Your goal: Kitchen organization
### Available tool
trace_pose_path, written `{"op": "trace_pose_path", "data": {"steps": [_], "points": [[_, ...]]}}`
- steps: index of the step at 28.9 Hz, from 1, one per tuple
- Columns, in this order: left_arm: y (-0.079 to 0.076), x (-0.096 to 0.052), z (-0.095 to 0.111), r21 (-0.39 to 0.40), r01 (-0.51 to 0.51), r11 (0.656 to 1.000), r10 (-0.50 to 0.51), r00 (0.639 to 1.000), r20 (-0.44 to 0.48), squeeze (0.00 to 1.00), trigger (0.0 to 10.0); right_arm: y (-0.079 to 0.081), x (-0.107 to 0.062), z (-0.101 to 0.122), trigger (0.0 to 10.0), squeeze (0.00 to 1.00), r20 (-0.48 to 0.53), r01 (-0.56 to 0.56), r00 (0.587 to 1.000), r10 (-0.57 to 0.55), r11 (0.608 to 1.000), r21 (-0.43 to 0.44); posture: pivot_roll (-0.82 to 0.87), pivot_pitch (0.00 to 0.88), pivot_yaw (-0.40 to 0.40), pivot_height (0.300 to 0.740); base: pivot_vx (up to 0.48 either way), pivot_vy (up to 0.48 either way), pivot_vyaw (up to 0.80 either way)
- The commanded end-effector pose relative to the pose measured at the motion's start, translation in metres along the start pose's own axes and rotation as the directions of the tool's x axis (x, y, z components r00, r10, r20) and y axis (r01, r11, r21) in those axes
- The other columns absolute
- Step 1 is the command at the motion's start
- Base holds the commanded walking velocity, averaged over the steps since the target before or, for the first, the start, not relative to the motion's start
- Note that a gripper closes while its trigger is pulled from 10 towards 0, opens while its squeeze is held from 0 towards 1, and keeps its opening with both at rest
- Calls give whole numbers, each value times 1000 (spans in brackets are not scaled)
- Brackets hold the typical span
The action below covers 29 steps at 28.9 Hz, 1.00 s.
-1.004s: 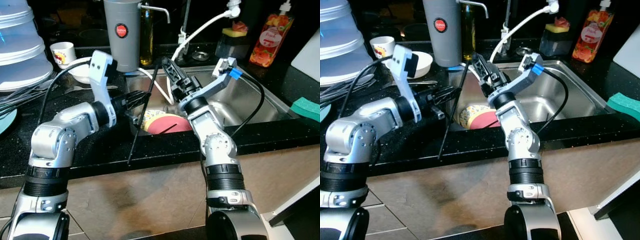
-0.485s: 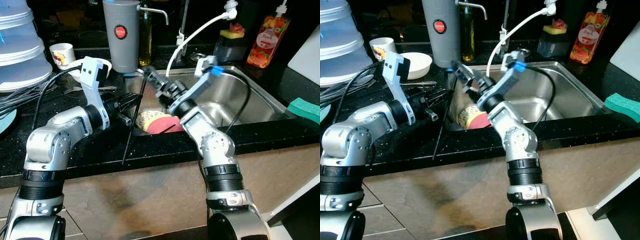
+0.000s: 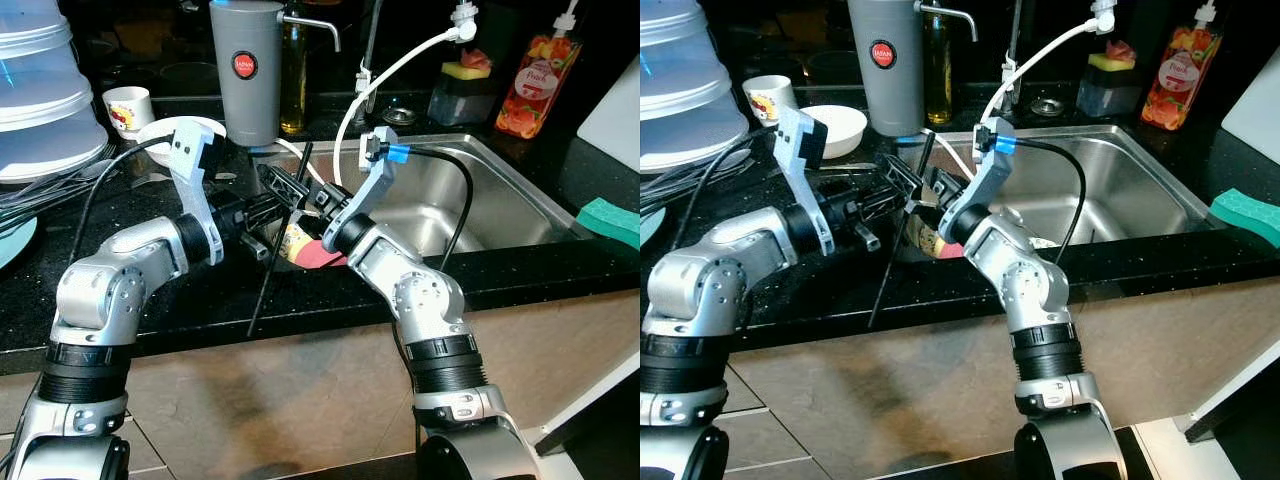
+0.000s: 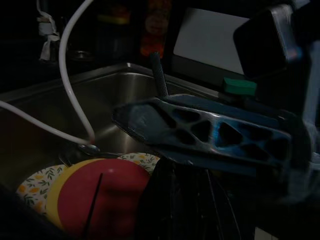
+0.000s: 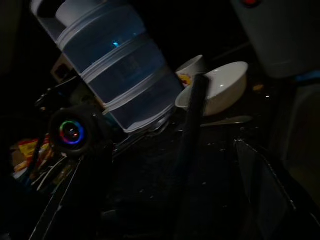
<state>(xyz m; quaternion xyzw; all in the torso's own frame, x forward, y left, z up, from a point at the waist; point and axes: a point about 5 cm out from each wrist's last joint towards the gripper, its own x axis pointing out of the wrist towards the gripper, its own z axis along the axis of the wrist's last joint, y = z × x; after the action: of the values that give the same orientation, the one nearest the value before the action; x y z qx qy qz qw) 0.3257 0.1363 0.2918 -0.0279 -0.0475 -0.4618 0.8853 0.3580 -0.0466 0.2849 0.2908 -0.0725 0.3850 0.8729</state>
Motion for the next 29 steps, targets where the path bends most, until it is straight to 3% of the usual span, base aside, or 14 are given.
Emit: {"op": "trace_pose_path", "data": {"steps": [1, 2, 3, 4, 5, 22, 23, 24, 25, 26, 27, 28, 29], "points": [[-4, -4, 1, 20, 26, 999, -26, 1000, -11, 0, 0, -4, -2, 0, 10000, 0, 0, 22, 1000, -22, 1000, 2, 39, 91, -34, 740, 0, 0, 0], [-4, -4, 1, 20, 27, 999, -27, 1000, -12, 0, 0, -4, -2, 0, 10000, 0, 2, 21, 1000, -21, 1000, 4, 39, 91, -34, 740, 0, 0, 0], [-4, -4, 1, 20, 27, 999, -27, 1000, -13, 0, 0, -4, -2, 1, 3608, 0, 8, 24, 1000, -24, 1000, 9, 38, 89, -36, 740, 0, 0, 0], [-4, -5, 1, 20, 27, 999, -27, 1000, -13, 0, 0, -5, -2, 2, 2314, 0, 15, 26, 1000, -26, 1000, 16, 38, 89, -36, 740, 0, 0, 0], [-4, -5, 1, 19, 27, 999, -27, 1000, -14, 0, 0, -5, -3, 3, 0, 0, 20, 27, 999, -28, 999, 22, 38, 89, -36, 740, 0, 0, 0], [1, -7, -5, 7, -32, 999, 33, 999, -31, 0, 0, -8, -5, 10, 0, 0, 75, 41, 996, -44, 998, 36, 33, 71, -36, 740, 0, 0, 0], [2, -7, -6, 4, -46, 999, 46, 998, -32, 0, 10000, -8, -5, 10, 0, 0, 80, 43, 996, -46, 998, 38, 33, 67, -37, 740, 0, 0, 0], [3, -7, -6, 2, -58, 998, 58, 998, -33, 0, 10000, -9, -5, 12, 0, 0, 85, 46, 995, -49, 998, 40, 33, 67, -37, 740, 0, 0, 0], [5, -7, -6, 4, -69, 998, 69, 997, -31, 380, 10000, -9, -5, 12, 0, 0, 89, 48, 995, -51, 998, 41, 33, 65, -38, 740, 0, 0, 0], [6, -7, -5, 8, -87, 996, 87, 996, -26, 624, 10000, -10, -5, 13, 0, 0, 93, 50, 994, -54, 998, 41, 33, 65, -38, 740, 0, 0, 0], [8, -7, -4, 5, -97, 995, 97, 995, -21, 643, 10000, -10, -5, 14, 0, 0, 98, 53, 994, -56, 998, 43, 33, 65, -38, 740, 0, 0, 0], [10, -7, -4, 2, -109, 994, 109, 994, -17, 1000, 10000, -11, -5, 15, 0, 0, 103, 56, 993, -60, 998, 42, 33, 63, -38, 740, 0, 0, 0], [11, -7, -3, -2, -122, 992, 122, 992, -13, 1000, 10000, -11, -5, 16, 0, 0, 109, 61, 992, -65, 997, 42, 33, 63, -38, 740, 0, 0, 0]]}}
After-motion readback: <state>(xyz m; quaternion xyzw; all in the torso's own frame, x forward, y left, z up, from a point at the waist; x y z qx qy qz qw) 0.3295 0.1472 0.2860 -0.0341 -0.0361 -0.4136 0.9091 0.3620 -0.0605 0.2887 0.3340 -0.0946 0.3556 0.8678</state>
